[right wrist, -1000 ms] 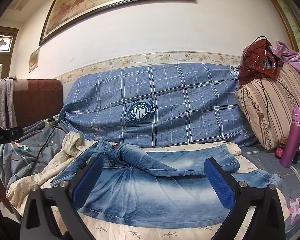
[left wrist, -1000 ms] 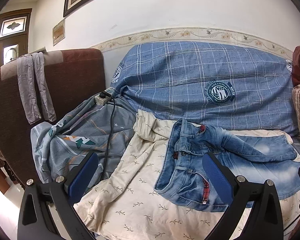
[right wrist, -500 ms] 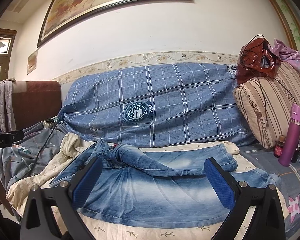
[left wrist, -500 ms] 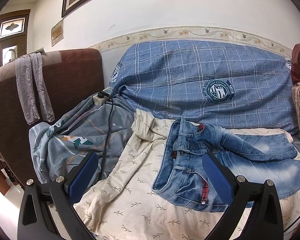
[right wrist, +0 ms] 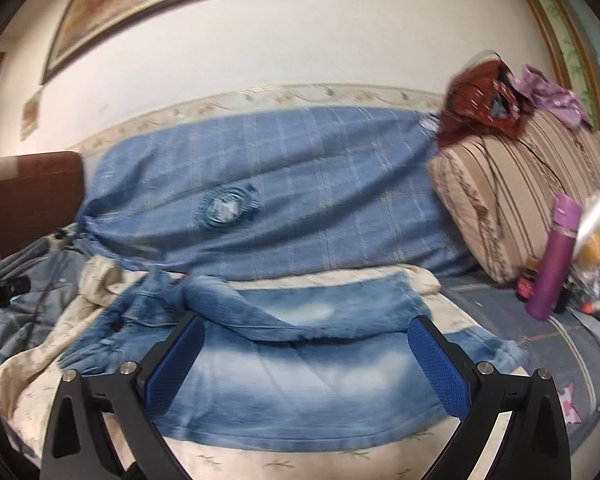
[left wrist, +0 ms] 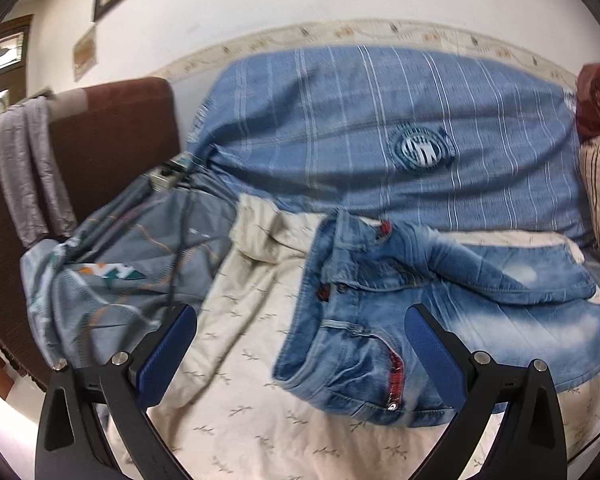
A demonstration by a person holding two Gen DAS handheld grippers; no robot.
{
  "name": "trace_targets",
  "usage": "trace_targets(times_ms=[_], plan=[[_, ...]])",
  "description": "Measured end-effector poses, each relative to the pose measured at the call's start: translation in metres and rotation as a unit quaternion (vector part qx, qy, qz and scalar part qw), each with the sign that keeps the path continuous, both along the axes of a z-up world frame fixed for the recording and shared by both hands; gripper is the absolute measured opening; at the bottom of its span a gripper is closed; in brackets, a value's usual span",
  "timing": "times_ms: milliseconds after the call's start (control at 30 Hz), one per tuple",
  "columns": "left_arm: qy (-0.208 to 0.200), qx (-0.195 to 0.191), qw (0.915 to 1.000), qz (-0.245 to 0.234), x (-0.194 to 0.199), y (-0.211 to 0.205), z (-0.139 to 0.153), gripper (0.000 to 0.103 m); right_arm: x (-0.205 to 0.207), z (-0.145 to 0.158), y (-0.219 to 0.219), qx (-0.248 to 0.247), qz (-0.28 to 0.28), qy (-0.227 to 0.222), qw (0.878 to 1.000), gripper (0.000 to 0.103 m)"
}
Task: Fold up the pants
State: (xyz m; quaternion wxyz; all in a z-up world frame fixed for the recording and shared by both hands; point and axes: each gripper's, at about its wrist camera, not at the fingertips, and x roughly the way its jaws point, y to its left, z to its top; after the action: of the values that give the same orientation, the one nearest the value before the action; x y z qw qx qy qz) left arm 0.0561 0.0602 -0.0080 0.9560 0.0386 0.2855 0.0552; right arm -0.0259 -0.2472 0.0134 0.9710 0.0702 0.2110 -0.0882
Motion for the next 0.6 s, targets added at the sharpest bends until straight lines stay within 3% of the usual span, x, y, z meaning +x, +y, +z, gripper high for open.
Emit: trace_targets(times_ms=[233,333,433,600], plan=[[0.072,-0.011,0.9972,-0.018,0.058,-0.002,-0.027,0.103,0.051,-0.020,-0.069,0.019,-0.075,0.073,0.994,0.103],[0.078,-0.008,0.9969,0.007,0.081,0.011,-0.033,0.103,0.090,-0.031,-0.109,0.073,-0.110,0.107,0.986,0.103],[0.089,0.000,0.9958,0.018,0.106,0.019,-0.036,0.103,0.122,-0.038,-0.137,0.122,-0.133,0.111,0.977,0.103],[0.117,0.012,0.9920,0.045,0.176,0.042,-0.032,0.103,0.176,-0.051,-0.159,0.156,-0.145,0.127,0.969,0.102]])
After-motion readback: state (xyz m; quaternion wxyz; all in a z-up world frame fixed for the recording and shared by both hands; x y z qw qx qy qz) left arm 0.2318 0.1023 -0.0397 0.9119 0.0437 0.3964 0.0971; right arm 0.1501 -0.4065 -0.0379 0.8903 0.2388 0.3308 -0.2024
